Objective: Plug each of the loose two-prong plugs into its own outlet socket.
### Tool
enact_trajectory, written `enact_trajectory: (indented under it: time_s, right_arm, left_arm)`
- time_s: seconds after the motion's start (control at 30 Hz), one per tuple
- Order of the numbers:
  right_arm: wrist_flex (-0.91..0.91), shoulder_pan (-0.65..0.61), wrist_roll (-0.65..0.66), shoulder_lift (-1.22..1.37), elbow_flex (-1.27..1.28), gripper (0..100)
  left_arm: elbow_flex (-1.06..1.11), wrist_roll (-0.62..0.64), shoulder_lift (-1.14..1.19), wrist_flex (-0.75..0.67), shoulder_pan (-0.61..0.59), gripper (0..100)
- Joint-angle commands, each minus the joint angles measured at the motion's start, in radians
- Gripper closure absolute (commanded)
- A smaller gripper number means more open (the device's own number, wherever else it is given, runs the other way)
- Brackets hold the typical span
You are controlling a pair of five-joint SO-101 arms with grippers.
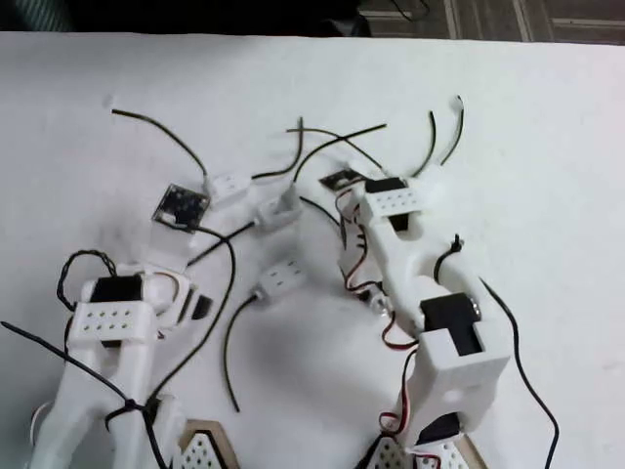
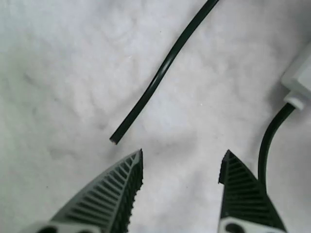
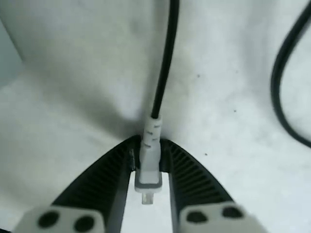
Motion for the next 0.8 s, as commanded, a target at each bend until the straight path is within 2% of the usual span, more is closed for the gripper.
enact_trajectory:
  time_s: [0.0,0.17,0.4,0.47,0.53,0.6,0.77]
  right_arm:
    - [0.056,-0.028,0.014,-0.016,-0.015,98.1]
    - [0.14,-0.025,0.014,-0.148,-0.031,98.1]
    - [0.162,-0.03,0.015,-0.555,0.048,98.1]
    - [0.148,-0.064,0.008,-0.656,0.094,98.1]
    - [0.104,-0.111,-0.002,-0.739,0.161,98.1]
    - [0.022,-0.162,-0.066,-0.791,0.236,98.1]
    - [-0.275,-0.271,-0.232,-0.814,0.417,98.1]
  left_arm:
    - [-0.003,-0.009,-0.028,-0.009,-0.007,74]
    - [-0.002,-0.009,-0.028,-0.011,-0.007,74]
    - [-0.002,-0.009,-0.028,-0.011,-0.007,74]
    - [-0.002,-0.009,-0.028,-0.011,-0.007,74]
    - [-0.002,-0.009,-0.028,-0.011,-0.007,74]
    - [-0.002,-0.009,-0.028,-0.011,-0.007,74]
    - [-0.002,-0.009,-0.028,-0.011,-0.007,74]
